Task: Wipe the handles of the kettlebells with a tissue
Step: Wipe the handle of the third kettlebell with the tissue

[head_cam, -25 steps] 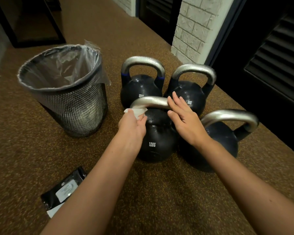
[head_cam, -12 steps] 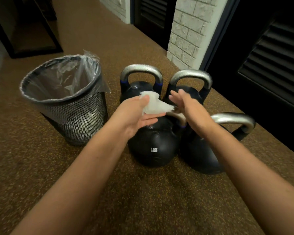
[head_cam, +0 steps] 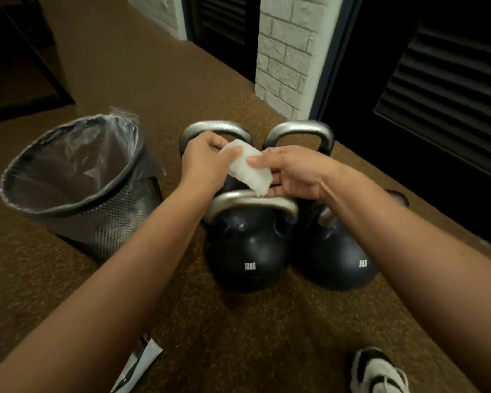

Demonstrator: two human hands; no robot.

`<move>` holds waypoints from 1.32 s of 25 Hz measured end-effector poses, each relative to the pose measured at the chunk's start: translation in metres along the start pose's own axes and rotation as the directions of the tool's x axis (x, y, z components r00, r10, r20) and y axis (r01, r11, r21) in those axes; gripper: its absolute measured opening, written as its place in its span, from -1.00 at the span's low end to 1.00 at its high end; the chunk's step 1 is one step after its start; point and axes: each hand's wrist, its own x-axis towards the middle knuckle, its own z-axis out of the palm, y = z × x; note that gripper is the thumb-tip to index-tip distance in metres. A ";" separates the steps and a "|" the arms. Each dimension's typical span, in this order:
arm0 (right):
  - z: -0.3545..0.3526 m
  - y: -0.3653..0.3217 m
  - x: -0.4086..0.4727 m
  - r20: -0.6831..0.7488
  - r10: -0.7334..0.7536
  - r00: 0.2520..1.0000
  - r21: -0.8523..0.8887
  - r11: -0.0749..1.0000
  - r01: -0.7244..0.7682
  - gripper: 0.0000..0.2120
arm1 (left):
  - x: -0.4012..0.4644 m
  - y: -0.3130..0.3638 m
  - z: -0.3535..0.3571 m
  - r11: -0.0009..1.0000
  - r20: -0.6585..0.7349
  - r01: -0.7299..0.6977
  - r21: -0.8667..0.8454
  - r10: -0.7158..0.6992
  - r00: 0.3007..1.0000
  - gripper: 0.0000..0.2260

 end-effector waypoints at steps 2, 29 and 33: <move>-0.017 -0.006 0.009 -0.049 -0.065 0.997 0.067 0.995 0.068 -0.94 | 0.018 0.008 0.020 1.000 -0.052 -0.012 0.006 0.012 0.999 -0.86; -0.233 0.022 0.111 -0.354 -0.480 0.803 -0.816 0.578 -0.014 -0.54 | 0.160 -0.002 0.203 0.705 0.237 -0.311 0.637 0.205 0.950 -0.68; -0.237 0.024 0.113 -0.406 -0.349 0.845 -0.753 0.652 -0.093 -0.56 | 0.160 0.006 0.201 0.706 0.248 -0.284 0.649 0.156 0.956 -0.68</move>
